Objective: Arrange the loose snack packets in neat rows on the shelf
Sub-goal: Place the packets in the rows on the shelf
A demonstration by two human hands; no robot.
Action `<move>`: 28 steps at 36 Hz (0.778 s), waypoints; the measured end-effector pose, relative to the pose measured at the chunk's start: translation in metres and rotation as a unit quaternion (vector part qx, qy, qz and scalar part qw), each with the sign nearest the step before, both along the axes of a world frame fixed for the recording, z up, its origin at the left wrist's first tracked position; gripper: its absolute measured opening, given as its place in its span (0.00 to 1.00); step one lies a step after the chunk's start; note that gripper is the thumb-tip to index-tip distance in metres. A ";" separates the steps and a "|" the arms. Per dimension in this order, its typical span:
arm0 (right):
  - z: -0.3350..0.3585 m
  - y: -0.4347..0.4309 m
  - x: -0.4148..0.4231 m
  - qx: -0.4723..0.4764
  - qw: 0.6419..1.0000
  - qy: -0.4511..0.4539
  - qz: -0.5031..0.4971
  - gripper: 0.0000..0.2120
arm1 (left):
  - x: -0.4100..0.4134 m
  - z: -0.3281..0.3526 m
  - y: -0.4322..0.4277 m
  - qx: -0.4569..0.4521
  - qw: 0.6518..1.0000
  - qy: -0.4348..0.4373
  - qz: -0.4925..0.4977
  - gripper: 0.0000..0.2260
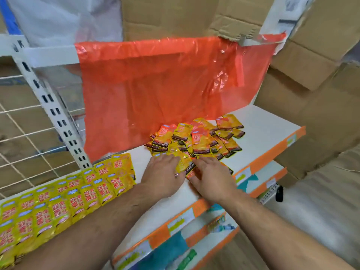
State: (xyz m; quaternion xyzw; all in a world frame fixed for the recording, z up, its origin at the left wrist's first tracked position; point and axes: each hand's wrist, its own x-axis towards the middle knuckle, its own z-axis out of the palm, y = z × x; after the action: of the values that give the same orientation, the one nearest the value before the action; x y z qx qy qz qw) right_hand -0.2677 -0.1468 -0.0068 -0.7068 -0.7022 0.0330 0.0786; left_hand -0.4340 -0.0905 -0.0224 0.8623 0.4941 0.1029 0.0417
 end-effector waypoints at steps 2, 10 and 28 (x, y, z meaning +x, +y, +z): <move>0.001 0.019 0.009 0.002 0.999 0.010 0.033 0.26 | 0.006 -0.001 0.009 -0.005 0.999 0.007 0.040 0.22; 0.009 0.066 0.025 0.000 0.992 0.006 0.124 0.19 | 0.019 -0.003 0.013 -0.086 0.947 -0.051 0.305 0.15; -0.003 0.093 0.015 -0.063 0.982 0.027 0.175 0.29 | 0.038 -0.014 0.021 -0.197 0.843 -0.201 0.458 0.26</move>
State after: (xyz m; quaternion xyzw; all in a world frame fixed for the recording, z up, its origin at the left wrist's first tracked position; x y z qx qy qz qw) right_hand -0.2528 -0.0537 -0.0094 -0.5756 -0.8091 0.1091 0.0462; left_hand -0.3964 -0.0695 -0.0363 0.4720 0.8234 0.1821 0.2570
